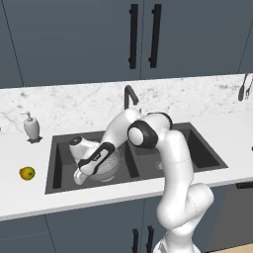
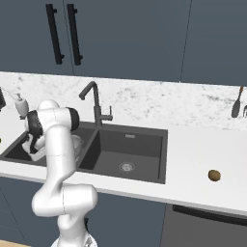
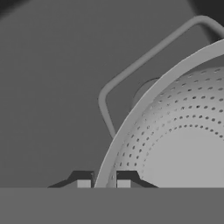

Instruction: Put the colander in the sink, put the kiwi, pear in the colander, and turn on the sink faucet and pour water over the colander.

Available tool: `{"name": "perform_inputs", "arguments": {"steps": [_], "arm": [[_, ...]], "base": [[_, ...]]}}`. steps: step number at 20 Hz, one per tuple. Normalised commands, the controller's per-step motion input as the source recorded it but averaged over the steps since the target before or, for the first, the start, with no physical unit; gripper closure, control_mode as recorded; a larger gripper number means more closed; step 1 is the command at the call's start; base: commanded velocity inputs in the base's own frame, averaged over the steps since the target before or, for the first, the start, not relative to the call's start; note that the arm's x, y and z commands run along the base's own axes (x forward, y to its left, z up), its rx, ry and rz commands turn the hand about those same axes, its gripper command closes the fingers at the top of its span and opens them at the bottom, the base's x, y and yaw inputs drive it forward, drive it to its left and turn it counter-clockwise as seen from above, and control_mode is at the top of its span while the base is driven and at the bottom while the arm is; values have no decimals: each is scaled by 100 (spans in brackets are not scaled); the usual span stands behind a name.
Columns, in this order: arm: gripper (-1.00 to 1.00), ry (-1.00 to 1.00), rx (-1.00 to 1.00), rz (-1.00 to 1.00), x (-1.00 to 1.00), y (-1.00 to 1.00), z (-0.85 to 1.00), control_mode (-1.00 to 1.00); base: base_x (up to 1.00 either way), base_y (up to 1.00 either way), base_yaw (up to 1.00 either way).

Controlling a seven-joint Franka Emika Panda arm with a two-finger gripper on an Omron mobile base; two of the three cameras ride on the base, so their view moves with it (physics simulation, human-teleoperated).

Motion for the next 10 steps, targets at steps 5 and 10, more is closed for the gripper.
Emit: {"name": "perform_inputs", "arguments": {"steps": [5,10], "arm": [[100,0,0,-5,0,-16,0,-100],[-100,1,0,-1,0,-15,0,-100]], "base": [[0,0,0],[0,0,0]]}}
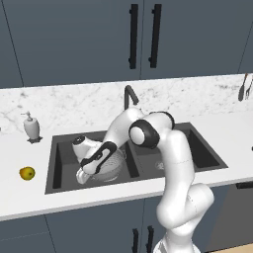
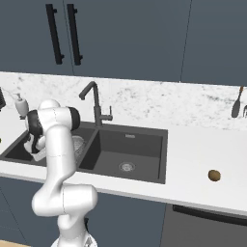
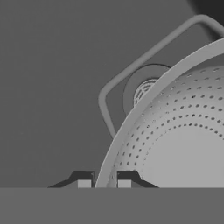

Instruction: Put the colander in the sink, put the kiwi, pear in the colander, and turn on the sink faucet and pour water over the colander.

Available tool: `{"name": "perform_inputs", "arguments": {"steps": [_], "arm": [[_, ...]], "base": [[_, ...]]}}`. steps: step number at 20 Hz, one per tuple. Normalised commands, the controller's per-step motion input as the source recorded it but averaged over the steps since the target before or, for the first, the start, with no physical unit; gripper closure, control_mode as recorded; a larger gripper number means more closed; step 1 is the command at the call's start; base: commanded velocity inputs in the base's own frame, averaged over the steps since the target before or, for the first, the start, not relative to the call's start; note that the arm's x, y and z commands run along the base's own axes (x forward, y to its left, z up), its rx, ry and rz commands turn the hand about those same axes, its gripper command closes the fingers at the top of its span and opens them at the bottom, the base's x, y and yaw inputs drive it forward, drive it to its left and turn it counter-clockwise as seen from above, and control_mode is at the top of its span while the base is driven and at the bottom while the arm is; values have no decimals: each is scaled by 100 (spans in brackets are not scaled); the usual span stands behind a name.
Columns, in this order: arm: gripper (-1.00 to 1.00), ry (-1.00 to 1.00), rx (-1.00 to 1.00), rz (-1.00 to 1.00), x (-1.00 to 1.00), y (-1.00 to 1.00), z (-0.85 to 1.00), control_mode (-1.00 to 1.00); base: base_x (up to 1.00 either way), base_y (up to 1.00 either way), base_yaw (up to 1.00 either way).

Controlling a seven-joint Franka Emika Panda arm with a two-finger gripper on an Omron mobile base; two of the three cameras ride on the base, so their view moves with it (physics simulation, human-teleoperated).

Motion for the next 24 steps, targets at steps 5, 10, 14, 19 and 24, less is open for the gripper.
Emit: {"name": "perform_inputs", "arguments": {"steps": [5,10,14,19,24], "arm": [[-100,3,1,0,0,-2,0,-100],[-100,0,4,0,-1,11,18,-100],[-100,0,8,0,-10,37,62,-100],[-100,-2,7,0,-13,71,97,-100],[-100,-2,8,0,-27,74,96,-100]], "base": [[0,0,0],[0,0,0],[0,0,0],[0,0,0],[0,0,0]]}}
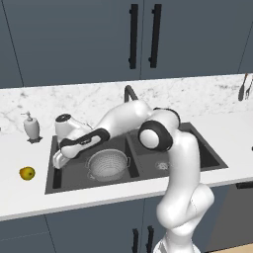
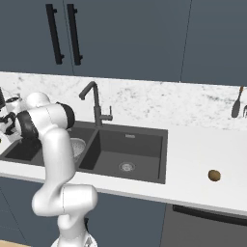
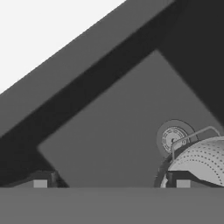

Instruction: Put the colander in the sink, put the kiwi, pear in the colander, and turn on the sink faucet and pour water over the colander.

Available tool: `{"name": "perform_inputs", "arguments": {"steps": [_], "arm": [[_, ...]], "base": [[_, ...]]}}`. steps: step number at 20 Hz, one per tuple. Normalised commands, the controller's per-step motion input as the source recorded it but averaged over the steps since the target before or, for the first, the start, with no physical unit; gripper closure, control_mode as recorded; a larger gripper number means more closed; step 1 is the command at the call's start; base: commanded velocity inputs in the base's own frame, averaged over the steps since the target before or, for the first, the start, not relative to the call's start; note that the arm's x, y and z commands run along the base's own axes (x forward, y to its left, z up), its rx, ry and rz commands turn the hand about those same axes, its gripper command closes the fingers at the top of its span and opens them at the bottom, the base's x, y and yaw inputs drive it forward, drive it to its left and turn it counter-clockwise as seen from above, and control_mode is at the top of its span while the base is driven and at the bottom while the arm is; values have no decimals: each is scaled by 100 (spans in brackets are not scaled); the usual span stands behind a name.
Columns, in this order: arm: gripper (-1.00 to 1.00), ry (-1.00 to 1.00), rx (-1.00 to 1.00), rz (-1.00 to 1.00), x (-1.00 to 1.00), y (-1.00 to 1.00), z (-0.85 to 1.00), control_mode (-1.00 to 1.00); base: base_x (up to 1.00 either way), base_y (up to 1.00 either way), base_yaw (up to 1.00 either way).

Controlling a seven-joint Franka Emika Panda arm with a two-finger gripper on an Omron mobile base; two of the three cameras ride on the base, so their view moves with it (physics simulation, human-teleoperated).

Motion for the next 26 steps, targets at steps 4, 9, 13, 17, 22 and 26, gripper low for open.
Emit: {"name": "perform_inputs", "arguments": {"steps": [4,9,13,17,22,26], "arm": [[-100,-1,11,-4,-46,51,61,-100],[-100,0,11,-17,-55,42,14,-100],[-100,0,9,-26,-36,57,0,-100],[-100,0,6,-29,-10,65,0,-100],[-100,0,2,-30,0,66,0,-100],[-100,0,0,-28,0,59,0,-100]], "base": [[0,0,0],[0,0,0],[0,0,0],[0,0,0],[0,0,0],[0,0,0]]}}
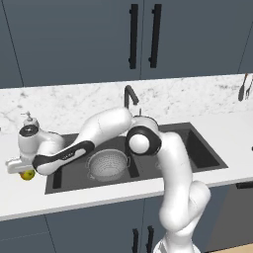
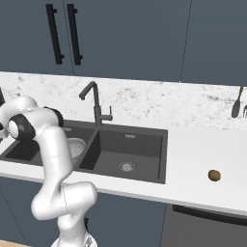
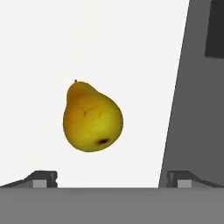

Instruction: Put the colander in the sink, put the kiwi, pear in the colander, and turn on the sink faucet and pour water over the colander.

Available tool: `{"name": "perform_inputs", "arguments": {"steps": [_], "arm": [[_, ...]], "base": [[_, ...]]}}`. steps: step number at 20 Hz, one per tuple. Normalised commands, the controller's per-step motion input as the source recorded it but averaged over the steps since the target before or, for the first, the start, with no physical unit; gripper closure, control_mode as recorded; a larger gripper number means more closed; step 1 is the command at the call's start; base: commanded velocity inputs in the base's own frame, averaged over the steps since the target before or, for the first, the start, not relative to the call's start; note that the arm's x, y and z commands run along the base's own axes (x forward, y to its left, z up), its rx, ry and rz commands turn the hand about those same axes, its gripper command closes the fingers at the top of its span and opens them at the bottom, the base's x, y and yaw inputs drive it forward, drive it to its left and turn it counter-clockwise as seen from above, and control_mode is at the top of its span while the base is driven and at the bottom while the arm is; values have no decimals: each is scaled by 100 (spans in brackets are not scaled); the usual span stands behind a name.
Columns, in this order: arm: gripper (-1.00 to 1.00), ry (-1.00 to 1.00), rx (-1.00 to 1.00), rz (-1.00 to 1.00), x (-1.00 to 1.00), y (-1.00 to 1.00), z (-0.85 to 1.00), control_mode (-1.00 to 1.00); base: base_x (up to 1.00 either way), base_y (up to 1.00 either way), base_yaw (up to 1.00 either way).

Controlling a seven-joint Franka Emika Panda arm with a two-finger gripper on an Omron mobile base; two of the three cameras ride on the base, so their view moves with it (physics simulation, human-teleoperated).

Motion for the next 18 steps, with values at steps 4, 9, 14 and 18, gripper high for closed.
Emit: {"name": "perform_inputs", "arguments": {"steps": [4,9,14,18], "arm": [[-100,0,0,-26,0,49,0,-100],[-100,0,0,-21,10,30,0,-100],[-100,0,0,-16,30,5,0,-100],[-100,3,0,-11,34,0,0,-100]], "base": [[0,0,0],[0,0,0],[0,0,0],[0,0,0]]}}
